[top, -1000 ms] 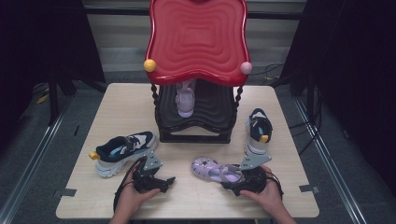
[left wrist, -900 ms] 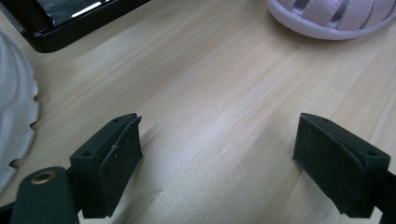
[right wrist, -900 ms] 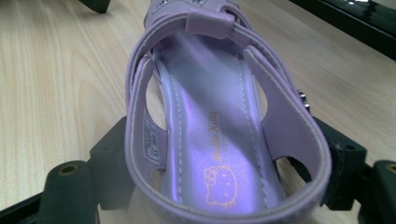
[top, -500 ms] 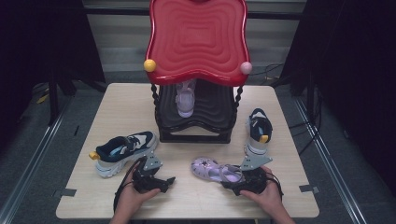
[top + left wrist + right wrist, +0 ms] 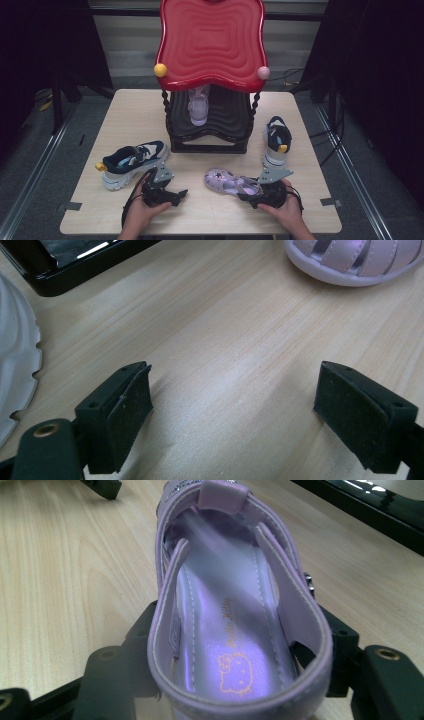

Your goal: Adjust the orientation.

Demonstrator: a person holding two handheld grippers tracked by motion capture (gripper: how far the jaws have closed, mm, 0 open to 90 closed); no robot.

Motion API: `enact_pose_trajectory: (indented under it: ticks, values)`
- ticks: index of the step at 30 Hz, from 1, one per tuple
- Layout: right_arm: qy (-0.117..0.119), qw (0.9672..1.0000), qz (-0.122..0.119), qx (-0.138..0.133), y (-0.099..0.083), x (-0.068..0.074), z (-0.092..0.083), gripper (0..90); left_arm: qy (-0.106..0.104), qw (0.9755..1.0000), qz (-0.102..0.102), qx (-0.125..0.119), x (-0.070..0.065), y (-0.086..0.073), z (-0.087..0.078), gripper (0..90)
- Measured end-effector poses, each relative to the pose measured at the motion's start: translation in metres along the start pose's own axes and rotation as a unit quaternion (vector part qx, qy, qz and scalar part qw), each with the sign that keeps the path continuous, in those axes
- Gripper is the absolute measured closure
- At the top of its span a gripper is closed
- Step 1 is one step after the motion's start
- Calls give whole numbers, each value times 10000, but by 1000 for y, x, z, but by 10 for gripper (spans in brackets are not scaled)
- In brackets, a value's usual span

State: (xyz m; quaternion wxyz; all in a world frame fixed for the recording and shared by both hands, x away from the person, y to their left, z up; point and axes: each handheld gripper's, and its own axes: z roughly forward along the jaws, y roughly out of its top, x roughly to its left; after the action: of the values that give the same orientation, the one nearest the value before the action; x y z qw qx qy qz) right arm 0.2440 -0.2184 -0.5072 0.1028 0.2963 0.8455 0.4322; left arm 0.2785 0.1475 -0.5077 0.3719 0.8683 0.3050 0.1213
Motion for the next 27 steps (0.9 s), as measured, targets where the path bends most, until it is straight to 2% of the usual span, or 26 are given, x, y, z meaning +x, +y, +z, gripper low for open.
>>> enact_pose_trajectory:
  ticks: [11, 16, 27]
  values:
    - [31, 10000, 4, -85, -1, -1, -2, 369, 3, 10000, 4, 3, 0, 0, 0, 144]
    - [105, 9998, 94, -139, -1, -3, -2, 369, 0, 10000, 0, 0, 0, 0, 0, 144]
    - [76, 9995, 126, -277, -2, -3, -4, 372, 0, 10000, 2, 1, 0, 0, 0, 144]
